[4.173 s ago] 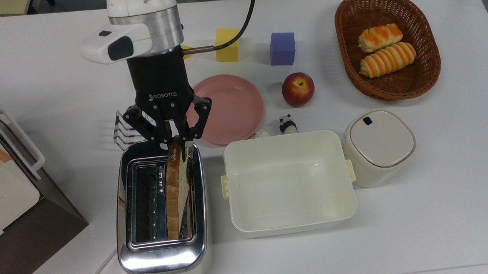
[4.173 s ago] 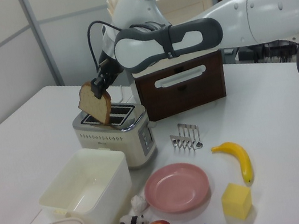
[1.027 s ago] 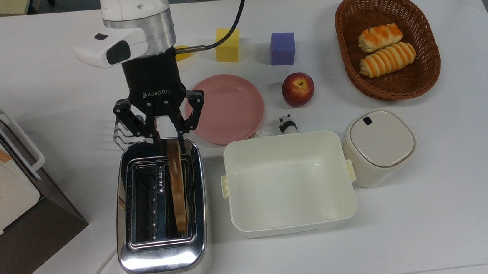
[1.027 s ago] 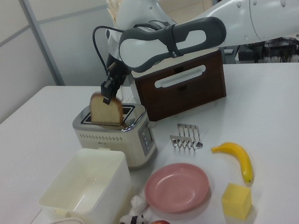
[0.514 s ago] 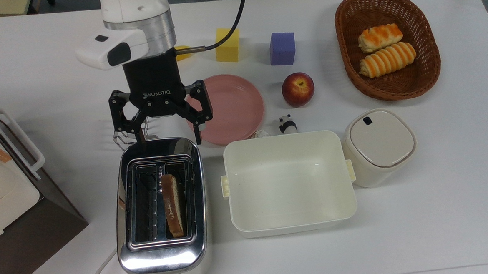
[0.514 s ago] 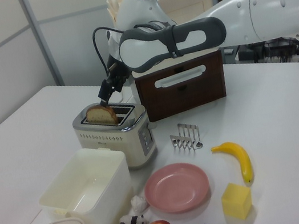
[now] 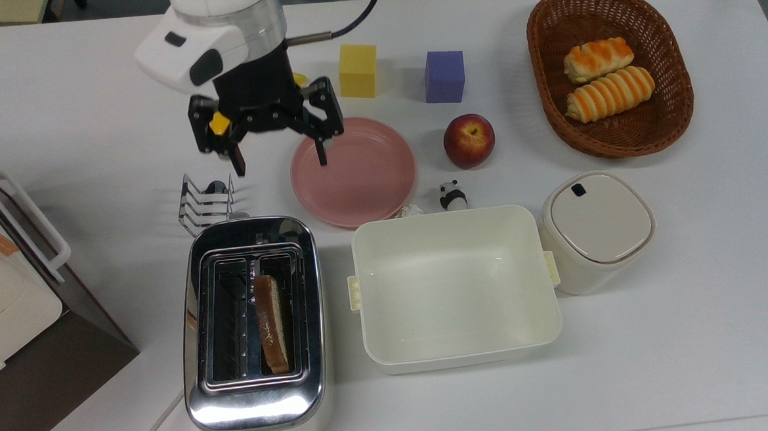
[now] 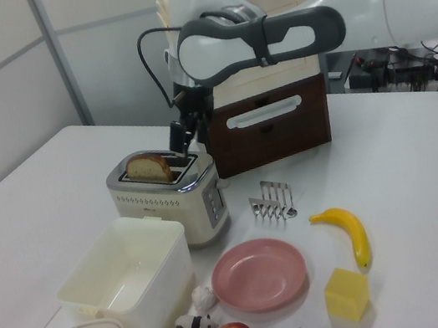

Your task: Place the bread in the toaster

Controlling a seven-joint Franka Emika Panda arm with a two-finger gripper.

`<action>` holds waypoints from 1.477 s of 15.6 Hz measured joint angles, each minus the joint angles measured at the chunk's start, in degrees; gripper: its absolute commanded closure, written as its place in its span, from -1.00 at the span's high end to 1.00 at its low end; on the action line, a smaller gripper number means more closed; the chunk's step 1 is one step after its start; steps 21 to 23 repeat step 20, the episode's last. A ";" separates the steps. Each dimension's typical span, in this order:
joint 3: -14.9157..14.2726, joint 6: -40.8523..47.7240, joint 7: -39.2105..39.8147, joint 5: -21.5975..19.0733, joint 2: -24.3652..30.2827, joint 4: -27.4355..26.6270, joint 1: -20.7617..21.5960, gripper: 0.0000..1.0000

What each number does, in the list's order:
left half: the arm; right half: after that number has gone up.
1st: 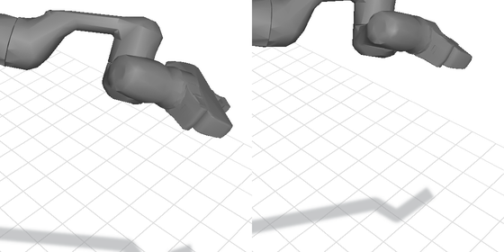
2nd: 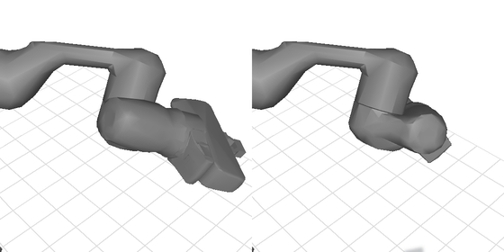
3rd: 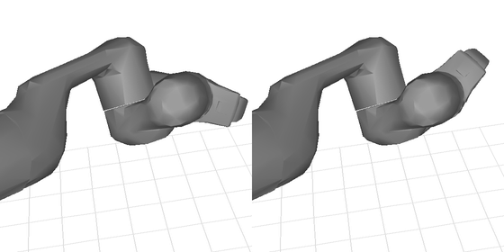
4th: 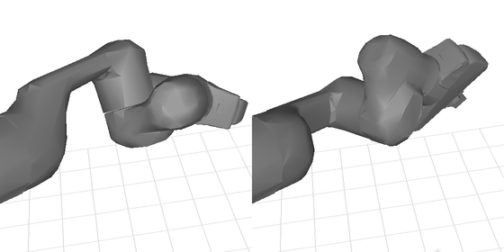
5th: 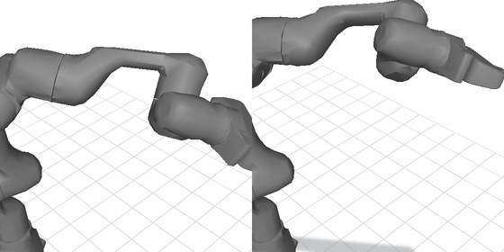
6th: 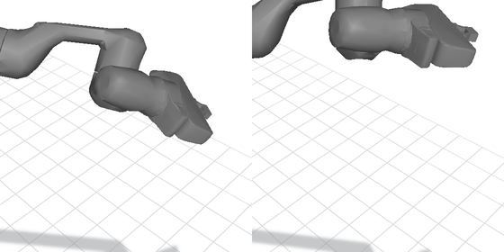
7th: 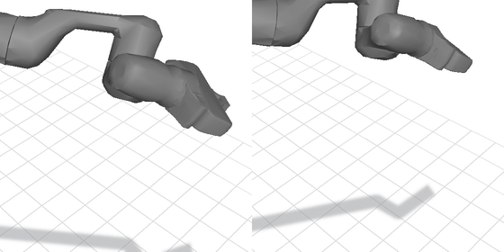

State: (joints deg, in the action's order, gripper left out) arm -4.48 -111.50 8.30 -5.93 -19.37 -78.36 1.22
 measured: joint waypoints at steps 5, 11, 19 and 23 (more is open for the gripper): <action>0.16 14.77 -2.48 9.93 3.42 0.08 4.91 1.00; 0.12 22.25 -2.72 9.96 8.97 0.05 5.15 1.00; -0.23 24.85 -4.36 7.43 12.66 -0.15 4.99 1.00; -0.28 25.48 -4.72 7.20 13.23 -0.16 4.95 1.00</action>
